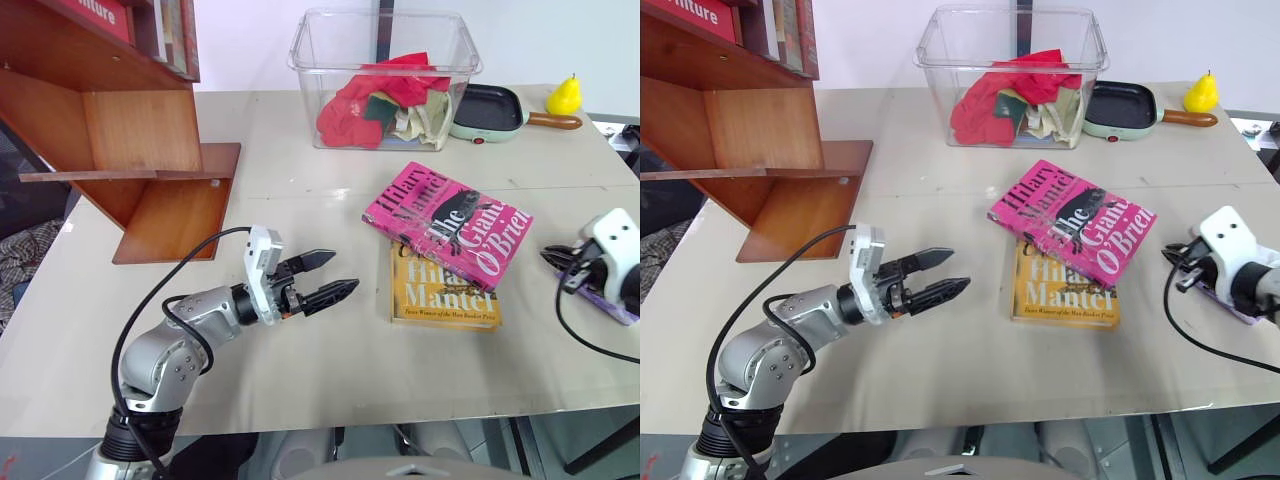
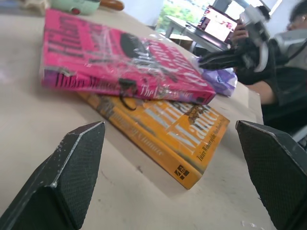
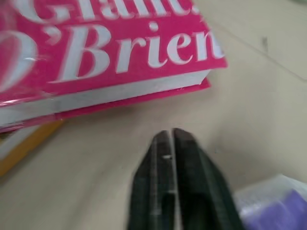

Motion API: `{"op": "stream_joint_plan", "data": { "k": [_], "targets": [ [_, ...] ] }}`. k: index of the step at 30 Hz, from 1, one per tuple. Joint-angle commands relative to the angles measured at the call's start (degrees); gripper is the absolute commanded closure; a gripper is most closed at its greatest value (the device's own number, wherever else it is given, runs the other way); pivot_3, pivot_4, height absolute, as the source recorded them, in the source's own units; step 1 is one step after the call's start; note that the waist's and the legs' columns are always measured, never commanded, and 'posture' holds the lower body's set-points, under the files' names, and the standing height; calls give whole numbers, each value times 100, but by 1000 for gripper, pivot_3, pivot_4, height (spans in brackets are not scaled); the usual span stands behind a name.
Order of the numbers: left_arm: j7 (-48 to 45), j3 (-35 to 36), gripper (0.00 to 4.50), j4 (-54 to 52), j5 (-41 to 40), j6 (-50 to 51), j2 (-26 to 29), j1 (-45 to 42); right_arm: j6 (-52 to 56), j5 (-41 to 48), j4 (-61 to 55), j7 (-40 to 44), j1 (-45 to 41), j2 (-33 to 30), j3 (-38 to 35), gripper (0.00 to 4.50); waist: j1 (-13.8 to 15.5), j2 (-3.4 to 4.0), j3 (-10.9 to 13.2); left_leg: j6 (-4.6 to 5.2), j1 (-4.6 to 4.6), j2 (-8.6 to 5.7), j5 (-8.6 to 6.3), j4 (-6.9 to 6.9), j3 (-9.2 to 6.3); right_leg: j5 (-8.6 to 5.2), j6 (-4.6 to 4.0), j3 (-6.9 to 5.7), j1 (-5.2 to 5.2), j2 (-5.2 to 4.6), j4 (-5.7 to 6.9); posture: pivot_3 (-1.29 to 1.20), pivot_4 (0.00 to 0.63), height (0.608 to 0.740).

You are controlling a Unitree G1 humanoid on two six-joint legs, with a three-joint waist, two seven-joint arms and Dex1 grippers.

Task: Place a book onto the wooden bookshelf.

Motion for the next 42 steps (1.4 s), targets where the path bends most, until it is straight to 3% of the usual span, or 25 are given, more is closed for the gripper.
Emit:
{"op": "stream_joint_plan", "data": {
  "k": [1,9,17,25,30,34,37,42],
  "targets": [
    [57,47,0,-282,-58,28,20,-64,-254,-356,240,-269,-373,105,410,4467,4,0,0,0,-1,0,0,0,0,0,0,0,-1,1,0,0,150,740],
    [-126,101,0,-356,298,-383,210,-68,-650,-492,449,-171,-1055,460,1027,4467,-18,1,0,-1,-1,-1,0,-1,1,0,-1,1,-3,6,1,0,150,740],
    [-554,541,0,-484,576,-1079,555,603,-870,-618,606,-104,-1241,643,1362,4467,-27,1,0,-1,-5,0,0,-5,2,0,-1,3,-11,-3,0,0,150,740],
    [-498,733,0,-561,558,-1150,592,1135,-1083,-717,868,-42,-1422,863,1567,4467,-40,1,1,0,-4,0,-1,-5,1,0,-2,2,-11,-3,0,0,150,740],
    [137,648,0,-495,-205,-174,346,836,-1125,-686,830,-31,-1310,784,1346,4467,-37,1,1,1,-5,0,-1,-4,-2,1,-1,0,-10,-2,1,0,150,740],
    [1956,876,0,263,-2070,1526,-261,-56,-1188,31,93,532,-374,444,456,4467,113,1,1,1,-13,-10,-1,-1,-25,1,0,-23,-10,0,4,0,150,740],
    [2599,932,0,813,-2602,1900,-640,-471,-1278,742,-586,807,319,483,-430,3666,108,2,0,0,-16,-11,-1,-2,-37,1,1,-29,-8,-2,6,0,150,740],
    [3585,1008,0,1780,-3010,2238,-1341,-922,-777,2065,-2030,1231,1893,643,-1740,1441,110,0,-4,-2,-11,-11,-1,-3,-38,1,1,-25,-6,0,7,0,150,740]
  ]
}}
